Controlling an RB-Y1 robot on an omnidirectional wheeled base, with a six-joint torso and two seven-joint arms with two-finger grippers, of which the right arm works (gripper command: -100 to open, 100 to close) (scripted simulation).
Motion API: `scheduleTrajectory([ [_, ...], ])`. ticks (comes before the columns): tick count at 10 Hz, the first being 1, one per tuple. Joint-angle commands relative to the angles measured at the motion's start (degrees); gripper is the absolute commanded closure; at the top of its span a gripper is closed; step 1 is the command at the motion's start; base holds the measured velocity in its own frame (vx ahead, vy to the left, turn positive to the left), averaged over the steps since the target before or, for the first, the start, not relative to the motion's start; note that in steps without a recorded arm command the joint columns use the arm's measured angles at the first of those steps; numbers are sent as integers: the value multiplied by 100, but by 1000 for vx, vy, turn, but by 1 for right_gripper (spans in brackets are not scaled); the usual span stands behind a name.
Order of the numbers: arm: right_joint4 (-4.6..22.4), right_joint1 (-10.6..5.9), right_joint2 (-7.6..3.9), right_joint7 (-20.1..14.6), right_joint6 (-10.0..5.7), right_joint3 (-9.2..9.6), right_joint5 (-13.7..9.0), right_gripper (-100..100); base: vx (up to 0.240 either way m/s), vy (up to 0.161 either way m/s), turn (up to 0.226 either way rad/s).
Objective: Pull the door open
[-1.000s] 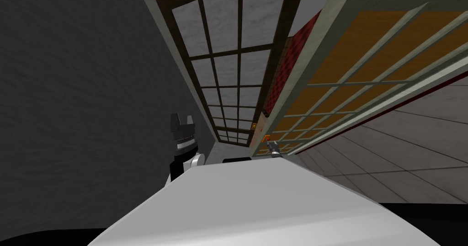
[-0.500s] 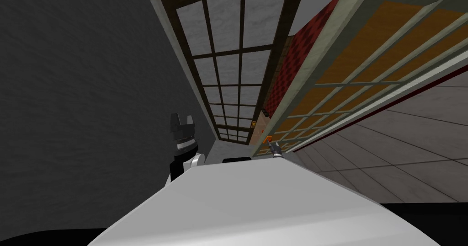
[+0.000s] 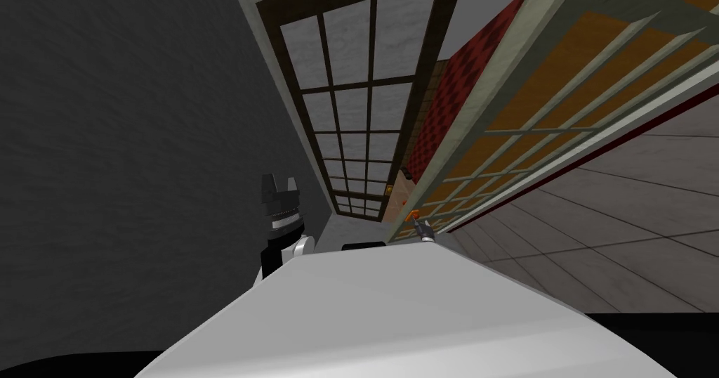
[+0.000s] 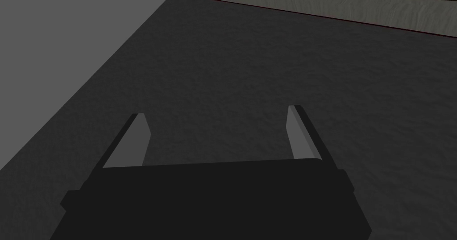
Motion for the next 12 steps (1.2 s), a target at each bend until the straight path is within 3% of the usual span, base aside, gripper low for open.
scheduleTrajectory([
  [1, 69, 170, -71, -181, 98, -80, -110, 100, -77, -8, 20],
  [3, 69, 170, -71, -181, 98, -80, -110, 100, -58, 7, -2],
  [4, 104, 238, -108, -428, 99, -72, -207, 100, -80, -1, 18],
  [5, -31, 238, -108, -428, 99, -72, -207, 100, -91, -2, -19],
  [7, 122, 269, -131, -627, 97, -56, -283, 100, -49, -1, 14],
  [12, 122, 269, -131, -627, 97, -56, -283, 100, -16, -1, -4],
])
